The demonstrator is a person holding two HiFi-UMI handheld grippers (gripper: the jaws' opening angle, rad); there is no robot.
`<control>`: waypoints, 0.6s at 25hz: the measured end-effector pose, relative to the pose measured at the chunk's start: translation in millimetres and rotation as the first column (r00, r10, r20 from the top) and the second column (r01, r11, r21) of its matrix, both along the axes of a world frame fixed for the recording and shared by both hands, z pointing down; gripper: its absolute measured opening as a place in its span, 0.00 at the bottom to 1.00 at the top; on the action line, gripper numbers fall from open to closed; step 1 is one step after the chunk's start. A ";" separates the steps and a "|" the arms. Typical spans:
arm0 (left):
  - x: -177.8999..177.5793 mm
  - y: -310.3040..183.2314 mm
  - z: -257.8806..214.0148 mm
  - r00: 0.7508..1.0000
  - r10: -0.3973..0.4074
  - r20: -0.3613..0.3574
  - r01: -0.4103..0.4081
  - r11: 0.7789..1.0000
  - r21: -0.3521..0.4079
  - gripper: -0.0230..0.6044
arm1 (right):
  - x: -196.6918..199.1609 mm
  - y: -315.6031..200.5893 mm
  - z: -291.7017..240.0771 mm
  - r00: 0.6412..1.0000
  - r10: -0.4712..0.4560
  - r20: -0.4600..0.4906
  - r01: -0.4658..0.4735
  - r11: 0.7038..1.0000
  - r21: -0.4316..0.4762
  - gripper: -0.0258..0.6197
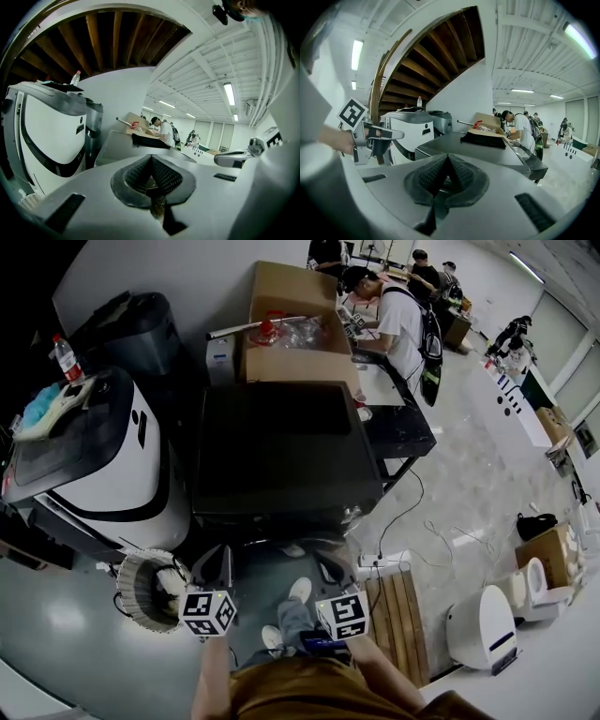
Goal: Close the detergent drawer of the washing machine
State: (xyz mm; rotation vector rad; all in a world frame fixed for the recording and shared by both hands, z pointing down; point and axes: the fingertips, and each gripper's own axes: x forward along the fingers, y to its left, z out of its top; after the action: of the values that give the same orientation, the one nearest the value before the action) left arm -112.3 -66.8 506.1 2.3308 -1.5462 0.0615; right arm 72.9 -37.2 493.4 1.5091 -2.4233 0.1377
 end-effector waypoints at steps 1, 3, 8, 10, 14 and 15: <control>0.7 4.6 -5.3 1.000 -0.001 -0.005 0.001 1.000 0.011 0.07 | -0.1 2.3 -3.2 1.000 -0.001 0.000 0.001 1.000 0.010 0.06; 1.2 11.6 -15.6 1.000 -0.001 -0.010 0.001 0.999 0.033 0.07 | -1.1 5.4 -9.7 1.000 -0.003 0.000 0.003 1.000 0.029 0.06; -0.9 21.9 -31.9 1.000 -0.009 -0.020 0.010 0.997 0.072 0.07 | -2.4 15.0 -19.8 1.000 -0.007 0.009 0.006 0.999 0.051 0.06; -0.9 24.6 -33.7 1.000 -0.009 -0.022 0.011 0.997 0.078 0.07 | -1.1 18.0 -20.1 1.000 -0.005 0.008 0.005 0.998 0.055 0.06; -2.5 29.6 -30.0 1.000 -0.012 -0.021 0.014 0.997 0.071 0.07 | 0.3 21.7 -17.2 1.000 -0.001 0.010 0.000 0.999 0.054 0.06; -2.8 30.6 -29.6 1.000 -0.013 -0.020 0.015 0.997 0.071 0.07 | 1.5 22.2 -16.0 1.000 0.001 0.010 -0.002 0.999 0.054 0.06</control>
State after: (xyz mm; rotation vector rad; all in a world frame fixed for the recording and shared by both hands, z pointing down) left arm -115.2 -36.1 476.5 2.3667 -1.5795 -0.0202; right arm 74.3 -15.0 477.4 1.5369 -2.4525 0.0807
